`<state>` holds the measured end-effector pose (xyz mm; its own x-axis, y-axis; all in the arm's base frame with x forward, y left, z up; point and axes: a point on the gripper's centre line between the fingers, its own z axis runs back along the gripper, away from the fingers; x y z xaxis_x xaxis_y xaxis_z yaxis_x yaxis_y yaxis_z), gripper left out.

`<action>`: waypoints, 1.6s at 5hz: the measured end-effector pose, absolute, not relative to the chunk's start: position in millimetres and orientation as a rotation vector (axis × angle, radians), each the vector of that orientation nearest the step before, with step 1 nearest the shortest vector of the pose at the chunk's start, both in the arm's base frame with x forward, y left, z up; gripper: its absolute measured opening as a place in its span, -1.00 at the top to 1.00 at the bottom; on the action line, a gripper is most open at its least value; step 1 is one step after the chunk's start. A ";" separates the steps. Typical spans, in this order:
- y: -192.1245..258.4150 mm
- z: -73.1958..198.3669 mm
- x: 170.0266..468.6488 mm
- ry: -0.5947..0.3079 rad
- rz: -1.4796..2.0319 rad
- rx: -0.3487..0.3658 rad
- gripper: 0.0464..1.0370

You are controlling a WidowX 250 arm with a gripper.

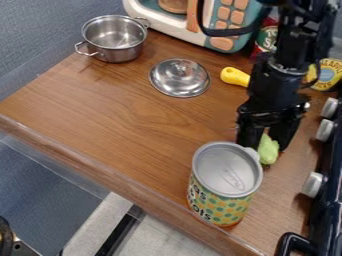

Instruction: Take the green object and moved it to the left edge of table

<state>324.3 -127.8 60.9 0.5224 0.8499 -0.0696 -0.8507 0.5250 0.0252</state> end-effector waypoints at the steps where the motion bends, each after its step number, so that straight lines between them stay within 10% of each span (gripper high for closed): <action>1: -131.3 59.5 323.9 0.059 1.013 0.004 -0.46; 3: -122.2 63.6 319.0 0.022 1.039 0.013 -0.46; 6: -9.3 142.5 279.8 -0.196 1.418 -0.035 -0.45; 8: 89.3 127.2 226.4 -0.220 1.768 0.082 -0.45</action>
<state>226.4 89.3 127.2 -0.2082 0.9621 0.1759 -0.9759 -0.1923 -0.1034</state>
